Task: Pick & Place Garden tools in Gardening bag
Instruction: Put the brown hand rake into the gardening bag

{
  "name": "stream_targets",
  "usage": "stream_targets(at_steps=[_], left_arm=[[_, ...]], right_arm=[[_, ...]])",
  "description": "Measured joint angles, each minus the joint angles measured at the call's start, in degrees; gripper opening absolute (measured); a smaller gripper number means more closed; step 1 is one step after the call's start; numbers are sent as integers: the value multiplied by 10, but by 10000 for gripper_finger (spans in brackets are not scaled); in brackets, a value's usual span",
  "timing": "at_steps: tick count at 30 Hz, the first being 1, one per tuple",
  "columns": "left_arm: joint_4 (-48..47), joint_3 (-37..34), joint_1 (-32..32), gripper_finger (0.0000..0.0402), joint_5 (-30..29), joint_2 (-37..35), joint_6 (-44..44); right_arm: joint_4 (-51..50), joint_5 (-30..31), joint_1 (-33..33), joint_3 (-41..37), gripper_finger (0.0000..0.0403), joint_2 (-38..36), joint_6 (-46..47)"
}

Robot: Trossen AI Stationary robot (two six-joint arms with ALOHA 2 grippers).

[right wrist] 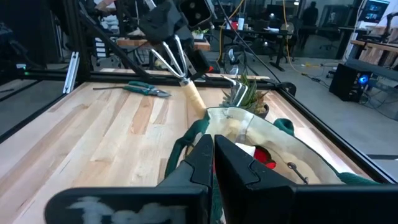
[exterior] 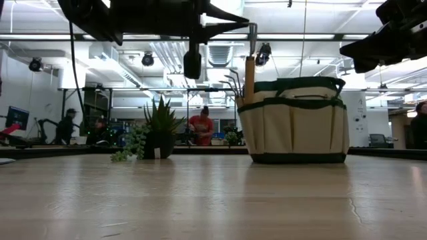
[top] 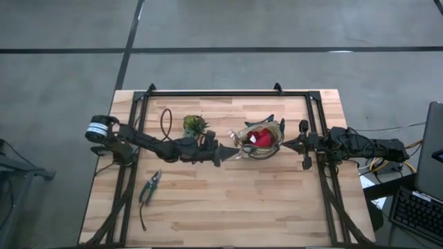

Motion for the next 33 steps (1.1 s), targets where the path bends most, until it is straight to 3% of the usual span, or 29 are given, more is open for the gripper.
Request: stream_targets(at_steps=[13, 27, 33], left_arm=[[2, -19, 1, 13, -108, 17, -81], [-87, -24, 11, 16, -166, 17, -84], [-103, -24, 16, 17, -164, 17, -85]], right_arm=[[0, 0, 0, 0, 8, 0, 0], [0, 0, 0, 0, 8, 0, 0], [0, 0, 0, 0, 8, 0, 1]])
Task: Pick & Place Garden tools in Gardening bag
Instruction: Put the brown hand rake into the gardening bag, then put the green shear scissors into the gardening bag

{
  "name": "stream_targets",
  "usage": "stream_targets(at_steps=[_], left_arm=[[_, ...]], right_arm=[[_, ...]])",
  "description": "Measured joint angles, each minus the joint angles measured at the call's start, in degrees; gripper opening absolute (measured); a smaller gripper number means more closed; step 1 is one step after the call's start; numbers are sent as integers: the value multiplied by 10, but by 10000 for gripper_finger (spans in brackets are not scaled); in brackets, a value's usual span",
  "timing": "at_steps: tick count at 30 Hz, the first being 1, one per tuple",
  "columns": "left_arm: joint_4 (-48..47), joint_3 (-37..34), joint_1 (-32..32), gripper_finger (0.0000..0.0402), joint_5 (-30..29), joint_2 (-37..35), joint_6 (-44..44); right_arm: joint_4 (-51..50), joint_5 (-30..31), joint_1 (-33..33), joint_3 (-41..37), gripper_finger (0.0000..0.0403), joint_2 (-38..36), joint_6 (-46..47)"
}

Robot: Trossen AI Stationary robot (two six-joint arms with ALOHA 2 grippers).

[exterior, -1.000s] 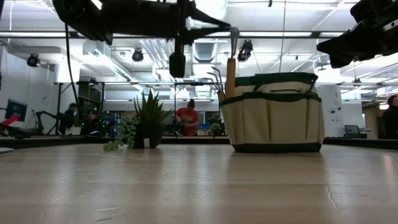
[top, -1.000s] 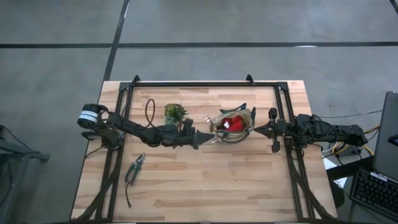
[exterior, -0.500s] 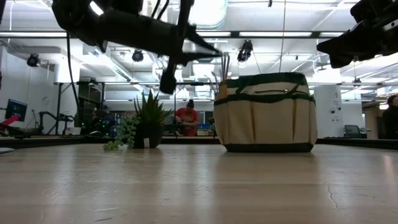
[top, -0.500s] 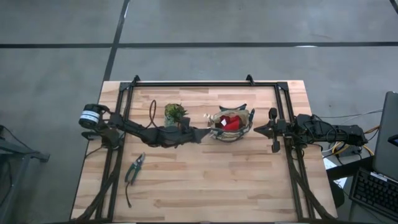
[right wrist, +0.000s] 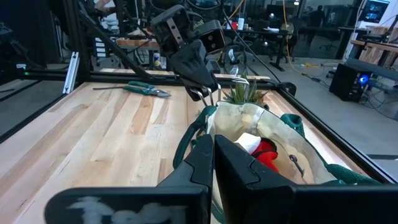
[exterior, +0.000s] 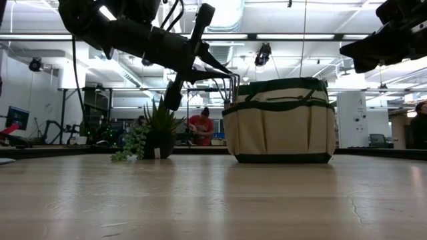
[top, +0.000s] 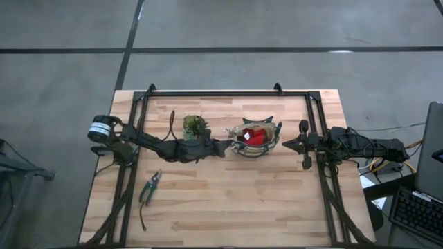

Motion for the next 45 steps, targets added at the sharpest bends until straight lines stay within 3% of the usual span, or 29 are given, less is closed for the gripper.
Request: stream_targets(at_steps=[5, 12, 18, 21, 26, 31, 35, 40, 45], left_arm=[[-4, -1, 1, 46, 10, -3, 22], [-13, -2, 1, 141, 16, -6, 51], [-19, -2, 2, 207, 16, -26, 124], [-30, -4, 2, 225, 22, -47, 204], [-93, -8, -11, 233, 59, -114, 398], [-194, -8, -62, 234, 65, -177, 463], [-276, -8, -114, 234, 51, -220, 465], [-360, -8, -187, 234, -20, -249, 448], [-391, -8, -243, 234, -46, -251, 401]], right_arm=[[0, 0, 0, 0, 8, 0, 0], [0, 0, 0, 0, 8, 0, 0], [0, 0, 0, 0, 8, 0, 0], [0, 0, 0, 0, 8, 0, 0], [0, 0, 0, 0, 8, 0, 0], [0, 0, 0, 0, 8, 0, -1], [0, 0, 0, 0, 8, 0, 0], [0, 0, 0, 0, 8, 0, 0], [0, 0, 0, 0, 8, 0, 0]])
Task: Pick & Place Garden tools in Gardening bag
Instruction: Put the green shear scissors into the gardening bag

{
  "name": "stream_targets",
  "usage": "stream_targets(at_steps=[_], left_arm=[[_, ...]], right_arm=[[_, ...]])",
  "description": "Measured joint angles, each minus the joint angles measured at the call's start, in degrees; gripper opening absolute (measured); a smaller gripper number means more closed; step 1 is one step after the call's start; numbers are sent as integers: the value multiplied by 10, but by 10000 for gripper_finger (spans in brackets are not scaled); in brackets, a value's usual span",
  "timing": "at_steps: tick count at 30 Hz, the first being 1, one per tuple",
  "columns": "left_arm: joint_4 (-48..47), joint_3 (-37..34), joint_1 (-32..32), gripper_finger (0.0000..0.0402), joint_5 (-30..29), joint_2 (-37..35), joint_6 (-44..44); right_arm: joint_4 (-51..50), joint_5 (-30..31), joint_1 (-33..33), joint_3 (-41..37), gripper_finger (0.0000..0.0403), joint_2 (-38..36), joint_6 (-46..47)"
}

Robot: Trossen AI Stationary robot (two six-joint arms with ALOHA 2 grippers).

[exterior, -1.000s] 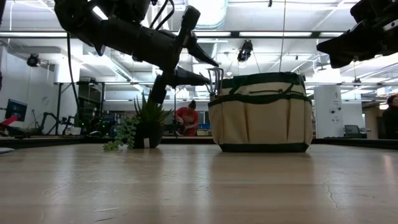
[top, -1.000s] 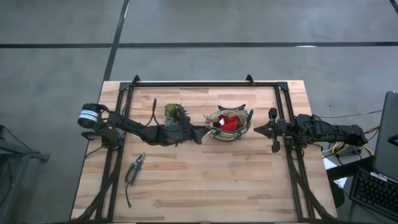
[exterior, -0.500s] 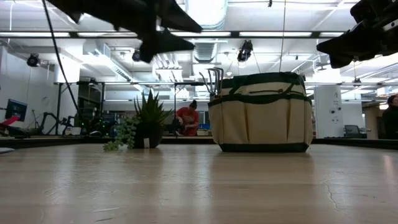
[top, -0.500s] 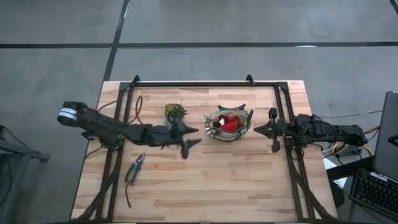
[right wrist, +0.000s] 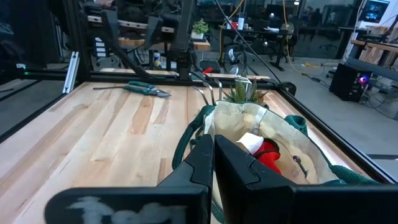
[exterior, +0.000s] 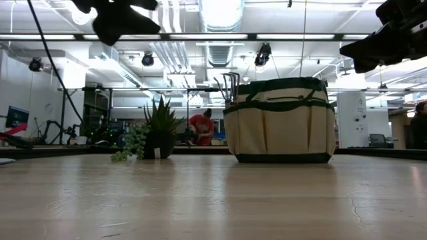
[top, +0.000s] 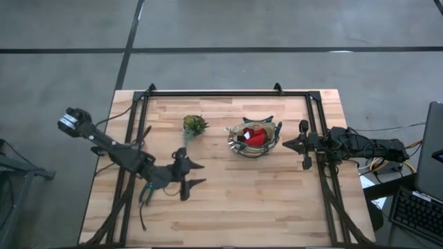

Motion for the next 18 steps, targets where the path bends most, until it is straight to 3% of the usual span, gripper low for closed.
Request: stream_targets(at_steps=[11, 18], left_arm=[[-61, 0, -58, 233, 10, -2, -93], [-214, 22, -60, 231, 79, -3, -231]], right_arm=[[0, 0, 0, 0, 8, 0, 0], [0, 0, 0, 0, 8, 0, 0]])
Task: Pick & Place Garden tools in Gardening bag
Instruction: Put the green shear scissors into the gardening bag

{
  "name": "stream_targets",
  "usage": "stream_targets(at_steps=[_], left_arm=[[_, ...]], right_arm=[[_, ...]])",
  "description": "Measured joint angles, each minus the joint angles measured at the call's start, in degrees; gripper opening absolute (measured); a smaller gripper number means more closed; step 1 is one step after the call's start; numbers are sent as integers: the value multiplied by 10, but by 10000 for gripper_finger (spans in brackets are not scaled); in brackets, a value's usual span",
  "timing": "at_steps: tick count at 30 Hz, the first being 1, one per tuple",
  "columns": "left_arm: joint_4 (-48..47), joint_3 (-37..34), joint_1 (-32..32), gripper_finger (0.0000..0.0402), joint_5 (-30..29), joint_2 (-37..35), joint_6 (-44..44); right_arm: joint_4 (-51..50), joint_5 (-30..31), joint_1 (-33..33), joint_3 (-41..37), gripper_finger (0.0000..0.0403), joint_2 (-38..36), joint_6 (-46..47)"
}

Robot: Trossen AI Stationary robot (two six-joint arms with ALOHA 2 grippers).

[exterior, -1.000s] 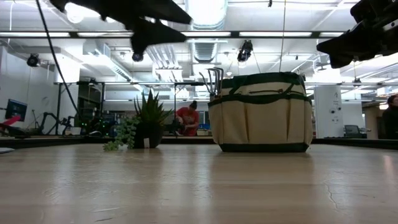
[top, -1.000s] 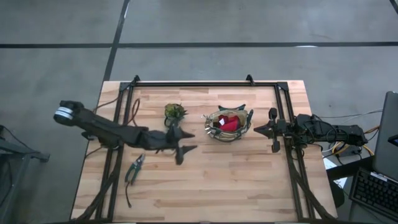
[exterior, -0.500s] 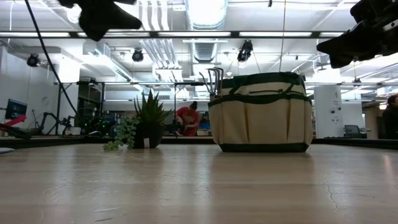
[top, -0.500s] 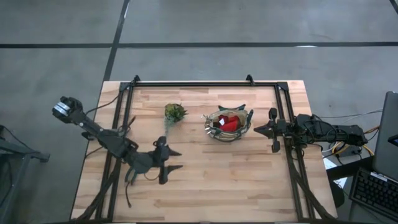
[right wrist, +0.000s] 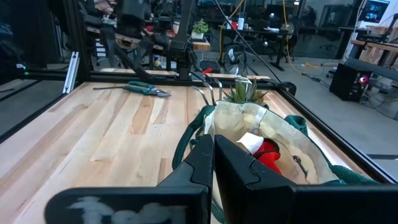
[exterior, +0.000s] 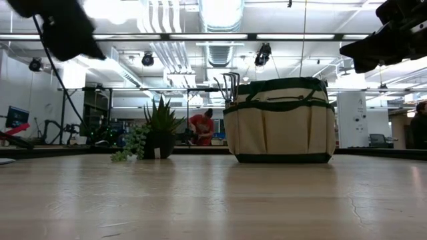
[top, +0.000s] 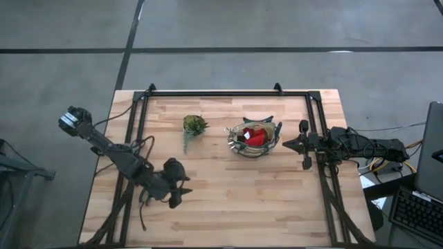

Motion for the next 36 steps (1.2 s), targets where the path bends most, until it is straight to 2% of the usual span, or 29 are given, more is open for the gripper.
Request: stream_targets(at_steps=[7, 10, 19, 29, 36], left_arm=[[-197, 6, -3, 221, 115, 0, -212], [-257, 3, -12, 217, 167, 4, -274], [-323, -2, -38, 213, 312, 5, -401], [-391, -8, -79, 213, 340, 9, -475], [-294, -13, -90, 213, 343, 66, -458]], right_arm=[[0, 0, 0, 0, 8, 0, 0], [0, 0, 0, 0, 8, 0, 0], [0, 0, 0, 0, 8, 0, 0], [0, 0, 0, 0, 8, 0, 0], [0, 0, 0, 0, 8, 0, 0]])
